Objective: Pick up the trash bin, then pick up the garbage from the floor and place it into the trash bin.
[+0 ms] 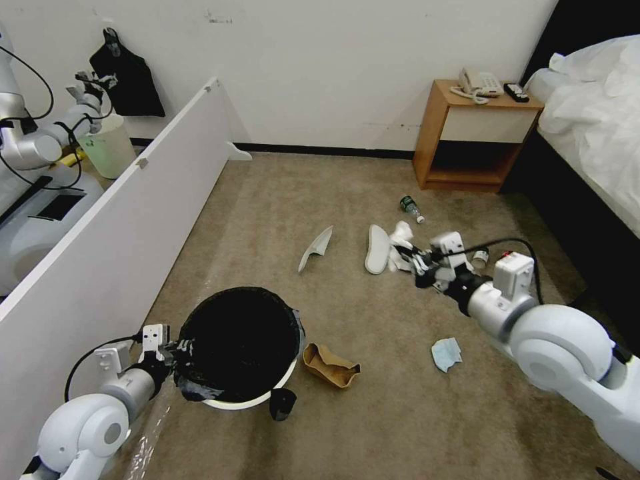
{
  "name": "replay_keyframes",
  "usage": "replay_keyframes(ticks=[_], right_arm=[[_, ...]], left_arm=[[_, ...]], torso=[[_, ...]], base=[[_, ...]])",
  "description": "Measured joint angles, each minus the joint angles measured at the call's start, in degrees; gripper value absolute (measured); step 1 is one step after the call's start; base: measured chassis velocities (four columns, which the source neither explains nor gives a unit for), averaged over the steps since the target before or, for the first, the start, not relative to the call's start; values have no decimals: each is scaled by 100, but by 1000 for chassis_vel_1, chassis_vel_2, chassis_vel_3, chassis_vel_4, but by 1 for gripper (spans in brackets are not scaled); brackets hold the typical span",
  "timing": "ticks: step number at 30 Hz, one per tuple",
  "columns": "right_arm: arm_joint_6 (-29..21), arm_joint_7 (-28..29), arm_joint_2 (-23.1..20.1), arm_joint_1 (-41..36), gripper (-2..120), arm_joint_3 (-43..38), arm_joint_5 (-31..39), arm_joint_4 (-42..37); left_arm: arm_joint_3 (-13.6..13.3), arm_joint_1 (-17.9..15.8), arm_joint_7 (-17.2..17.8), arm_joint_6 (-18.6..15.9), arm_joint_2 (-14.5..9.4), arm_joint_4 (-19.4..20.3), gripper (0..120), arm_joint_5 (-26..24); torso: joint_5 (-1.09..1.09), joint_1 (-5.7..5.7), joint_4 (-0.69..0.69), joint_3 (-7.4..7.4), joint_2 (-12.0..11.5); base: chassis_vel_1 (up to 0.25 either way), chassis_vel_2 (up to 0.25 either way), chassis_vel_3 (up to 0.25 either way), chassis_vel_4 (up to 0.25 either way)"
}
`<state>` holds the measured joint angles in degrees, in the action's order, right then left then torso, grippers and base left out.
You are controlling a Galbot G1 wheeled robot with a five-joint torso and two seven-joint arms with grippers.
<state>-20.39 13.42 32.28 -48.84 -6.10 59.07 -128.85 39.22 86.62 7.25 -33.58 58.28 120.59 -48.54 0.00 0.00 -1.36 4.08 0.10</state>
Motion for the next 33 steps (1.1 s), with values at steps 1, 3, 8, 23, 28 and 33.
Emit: replay_keyframes(ticks=[1, 3, 8, 23, 28, 33], right_arm=[[0, 0, 0, 0, 0, 0, 0, 0], [85, -42, 207, 670, 0, 336, 167, 2], [150, -68, 669, 1461, 0, 918, 398, 91], [191, -85, 2038, 2953, 0, 2506, 852, 496], [158, -73, 2384, 3313, 0, 2878, 959, 662], [127, -72, 2691, 3492, 0, 3225, 948, 809]], left_arm=[[0, 0, 0, 0, 0, 0, 2, 0], [-13, 3, -9, -36, -7, 159, 2, -5], [-50, -5, -8, -92, 8, 274, 2, 11], [101, 137, 18, -149, 251, 518, 2, 271], [169, 176, 27, -159, 357, 549, 2, 343], [260, 183, 56, -162, 414, 594, 2, 350]], torso=[[0, 0, 0, 0, 0], [-1, 0, 0, 0, 0], [-1, 0, 0, 0, 0], [-1, 0, -2, 0, -1], [-1, 0, 1, 0, -1], [-1, 0, 1, 0, -1]], base=[[0, 0, 0, 0], [0, 0, 0, 0], [0, 0, 0, 0], [0, 0, 0, 0], [0, 0, 0, 0], [0, 0, 0, 0]])
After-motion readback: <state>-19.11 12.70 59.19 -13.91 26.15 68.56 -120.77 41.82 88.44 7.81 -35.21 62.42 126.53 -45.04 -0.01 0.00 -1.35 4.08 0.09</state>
